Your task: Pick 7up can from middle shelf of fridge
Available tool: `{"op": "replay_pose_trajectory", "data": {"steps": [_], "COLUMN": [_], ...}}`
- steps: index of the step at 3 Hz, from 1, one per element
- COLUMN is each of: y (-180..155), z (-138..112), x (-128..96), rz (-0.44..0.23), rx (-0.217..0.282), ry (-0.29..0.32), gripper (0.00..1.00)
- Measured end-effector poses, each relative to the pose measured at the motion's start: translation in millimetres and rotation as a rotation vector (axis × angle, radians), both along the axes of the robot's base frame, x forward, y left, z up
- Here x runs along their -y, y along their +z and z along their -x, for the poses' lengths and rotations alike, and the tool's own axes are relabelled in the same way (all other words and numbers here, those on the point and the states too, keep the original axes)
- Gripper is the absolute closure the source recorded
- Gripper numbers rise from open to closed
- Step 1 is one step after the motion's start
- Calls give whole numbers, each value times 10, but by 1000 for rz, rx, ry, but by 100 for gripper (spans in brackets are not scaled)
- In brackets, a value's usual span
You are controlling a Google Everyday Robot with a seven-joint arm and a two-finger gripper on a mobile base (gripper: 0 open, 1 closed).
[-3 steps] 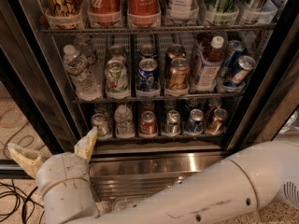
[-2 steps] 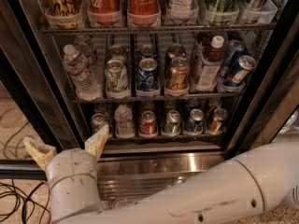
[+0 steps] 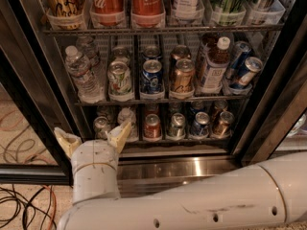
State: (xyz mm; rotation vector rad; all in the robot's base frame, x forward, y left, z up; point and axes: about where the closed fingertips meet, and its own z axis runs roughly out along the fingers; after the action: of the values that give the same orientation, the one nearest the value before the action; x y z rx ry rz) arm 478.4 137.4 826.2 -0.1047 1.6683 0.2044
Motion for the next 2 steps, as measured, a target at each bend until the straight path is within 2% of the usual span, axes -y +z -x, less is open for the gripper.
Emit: {"op": "replay_pose_trajectory", "data": {"steps": [1,2], "y": [0,65], "z": [0,-138], "x": [0,55], "rz": [0,9], "rx": [0,46], "ry": [0,-39], "gripper": [0,0]}}
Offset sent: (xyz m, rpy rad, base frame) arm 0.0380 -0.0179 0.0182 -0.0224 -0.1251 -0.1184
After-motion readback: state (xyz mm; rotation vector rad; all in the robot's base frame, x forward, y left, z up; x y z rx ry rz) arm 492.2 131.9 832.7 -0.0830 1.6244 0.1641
